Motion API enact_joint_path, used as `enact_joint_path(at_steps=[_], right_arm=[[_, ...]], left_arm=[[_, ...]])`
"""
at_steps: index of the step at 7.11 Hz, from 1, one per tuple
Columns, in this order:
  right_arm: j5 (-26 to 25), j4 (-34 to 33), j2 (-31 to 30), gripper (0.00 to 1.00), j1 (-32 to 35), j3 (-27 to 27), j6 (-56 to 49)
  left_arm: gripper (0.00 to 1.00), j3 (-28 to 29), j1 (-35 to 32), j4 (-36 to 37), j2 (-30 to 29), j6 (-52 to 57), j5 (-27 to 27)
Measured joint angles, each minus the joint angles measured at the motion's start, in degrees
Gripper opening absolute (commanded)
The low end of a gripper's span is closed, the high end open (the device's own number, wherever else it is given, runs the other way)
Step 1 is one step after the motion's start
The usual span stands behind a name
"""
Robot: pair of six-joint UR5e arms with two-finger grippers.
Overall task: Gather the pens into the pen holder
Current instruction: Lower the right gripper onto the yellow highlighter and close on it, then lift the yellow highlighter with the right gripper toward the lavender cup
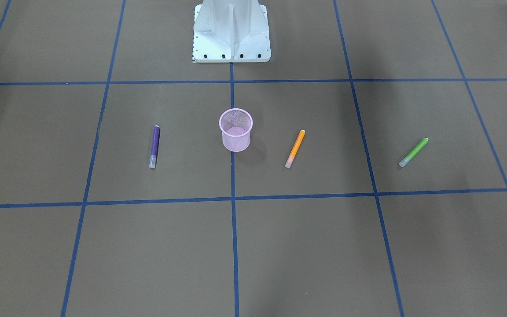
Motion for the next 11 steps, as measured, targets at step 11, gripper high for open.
enact_joint_path(at_steps=[11], right_arm=[[-0.2,-0.2,-0.7,0.32,0.0,-0.4,0.0]], left_arm=[[1.00,-0.7,0.0,0.1,-0.2,0.0,-0.1]])
